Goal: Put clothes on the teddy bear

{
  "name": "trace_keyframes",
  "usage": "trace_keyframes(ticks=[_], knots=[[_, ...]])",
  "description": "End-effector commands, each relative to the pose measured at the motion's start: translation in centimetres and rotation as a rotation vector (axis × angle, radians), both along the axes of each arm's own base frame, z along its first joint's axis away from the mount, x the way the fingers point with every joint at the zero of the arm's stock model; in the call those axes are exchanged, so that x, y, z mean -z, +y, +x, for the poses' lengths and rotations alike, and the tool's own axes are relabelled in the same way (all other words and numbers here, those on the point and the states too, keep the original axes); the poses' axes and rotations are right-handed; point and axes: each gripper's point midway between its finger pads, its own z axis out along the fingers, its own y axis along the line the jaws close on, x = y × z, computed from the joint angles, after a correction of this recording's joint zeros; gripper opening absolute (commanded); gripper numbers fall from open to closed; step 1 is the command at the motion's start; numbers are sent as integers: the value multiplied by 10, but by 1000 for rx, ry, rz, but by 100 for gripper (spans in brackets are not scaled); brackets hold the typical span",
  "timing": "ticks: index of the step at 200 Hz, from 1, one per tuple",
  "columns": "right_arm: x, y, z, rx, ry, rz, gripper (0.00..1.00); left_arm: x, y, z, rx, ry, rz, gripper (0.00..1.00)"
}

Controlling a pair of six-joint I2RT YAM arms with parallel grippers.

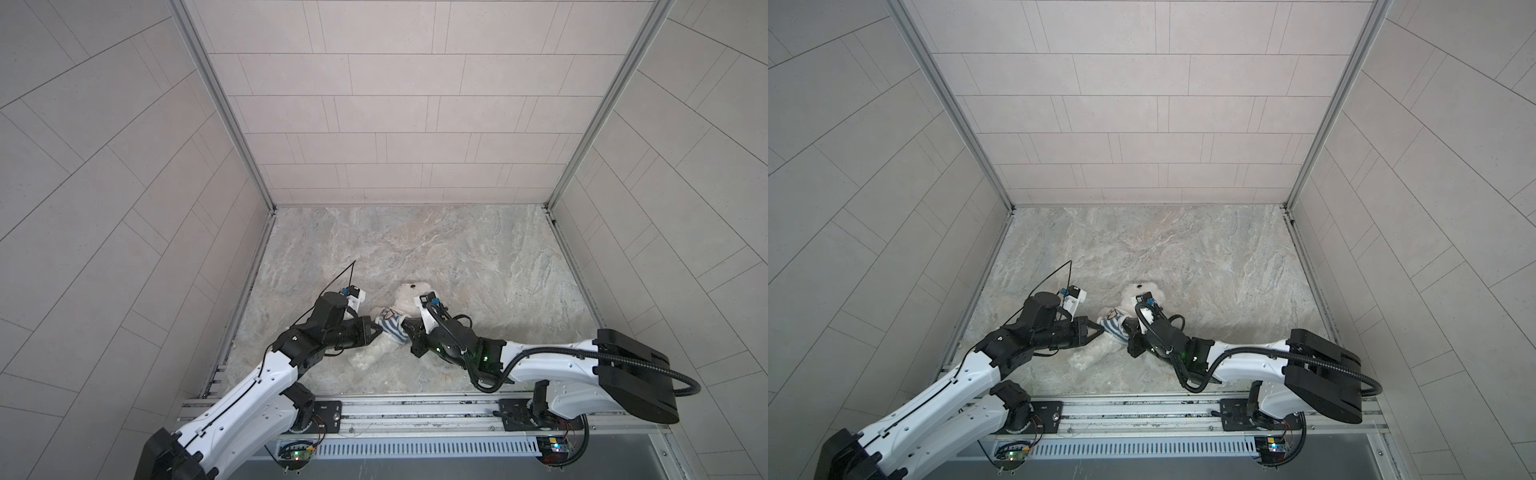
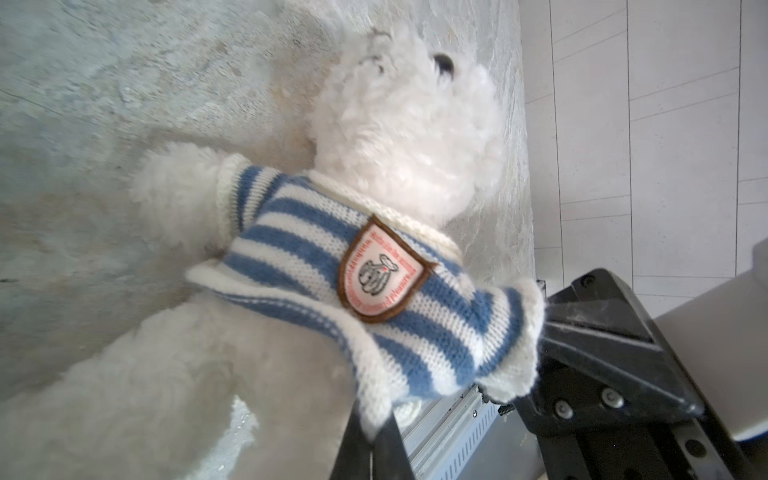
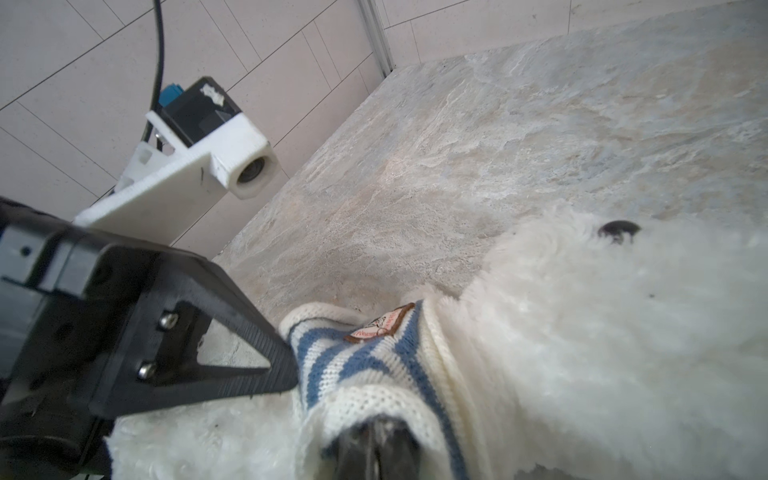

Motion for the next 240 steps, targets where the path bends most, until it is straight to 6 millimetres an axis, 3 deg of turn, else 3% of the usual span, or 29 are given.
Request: trace_keyframes(ticks=[1,106,137,186,240], knots=[[-6,-4,-7,-44,-18,-3,0,5,13,8,-34,-7,32,0],[-20,-7,-18,-92,-81,148,0,32,24,9,-43,14,91,0],[-5,4,-14,-107,-65,31,0,29,20,9,-29,3,68,0],[-11,15,-19,-126,-113,-77,24,17,11,12,-4,-10,15,0],[-29,7,-30,-85,-197,-216,29,15,10,11,-3,-12,5,0]])
